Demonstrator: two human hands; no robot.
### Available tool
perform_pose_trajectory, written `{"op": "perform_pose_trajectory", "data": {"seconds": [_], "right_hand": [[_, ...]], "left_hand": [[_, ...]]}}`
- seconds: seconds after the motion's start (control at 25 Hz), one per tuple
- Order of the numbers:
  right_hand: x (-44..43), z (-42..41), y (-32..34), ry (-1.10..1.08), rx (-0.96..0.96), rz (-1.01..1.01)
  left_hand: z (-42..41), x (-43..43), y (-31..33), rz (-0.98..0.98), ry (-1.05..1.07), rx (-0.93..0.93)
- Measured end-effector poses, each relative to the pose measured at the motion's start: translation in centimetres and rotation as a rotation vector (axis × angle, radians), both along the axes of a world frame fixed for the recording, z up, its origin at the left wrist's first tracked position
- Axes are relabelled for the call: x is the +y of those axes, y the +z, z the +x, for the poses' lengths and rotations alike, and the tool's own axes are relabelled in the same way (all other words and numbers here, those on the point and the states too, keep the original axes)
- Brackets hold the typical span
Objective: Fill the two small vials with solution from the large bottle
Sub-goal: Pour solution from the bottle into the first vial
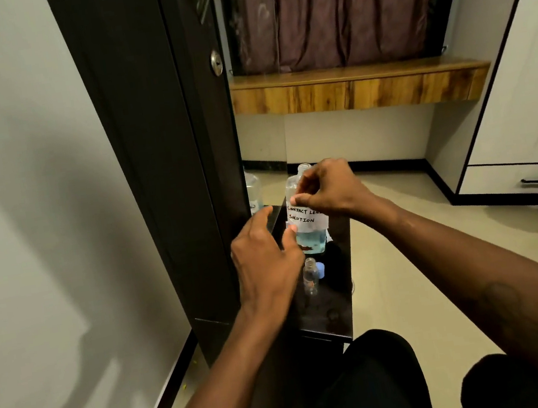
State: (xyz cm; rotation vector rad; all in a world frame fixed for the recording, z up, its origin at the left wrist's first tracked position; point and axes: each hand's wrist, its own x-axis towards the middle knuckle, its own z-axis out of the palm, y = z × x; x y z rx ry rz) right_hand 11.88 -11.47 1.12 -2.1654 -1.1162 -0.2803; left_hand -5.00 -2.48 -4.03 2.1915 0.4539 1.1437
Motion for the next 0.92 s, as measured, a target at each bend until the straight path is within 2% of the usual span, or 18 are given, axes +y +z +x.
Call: {"op": "perform_pose_trajectory", "data": {"seconds": [0.12,0.36,0.48,0.68,0.92], "right_hand": [[-1.4,1.7,0.7,-0.124,-0.005,0.178],[-1.8,4.9,-1.7,-0.116,0.226,-0.136],[-1.2,5.7,-2.7,-0.037,0.349,-0.086],[-0.5,6.6,-3.6,0.061,0.459,0.023],[-0.5,6.5,-2.8,0.086,0.439,0.097]], "left_hand": [[2.6,0.4,2.8,-0.084,-0.084,0.013],[8.4,1.2,2.4,-0.083,-0.065,0.256],[10.1,1.9,1.8,-0.163,-0.033,0.302],[11.6,2.3,0.8,-0.192,-0.043,0.346],[11.5,2.4,1.7,-0.204,-0.062,0.326]]}}
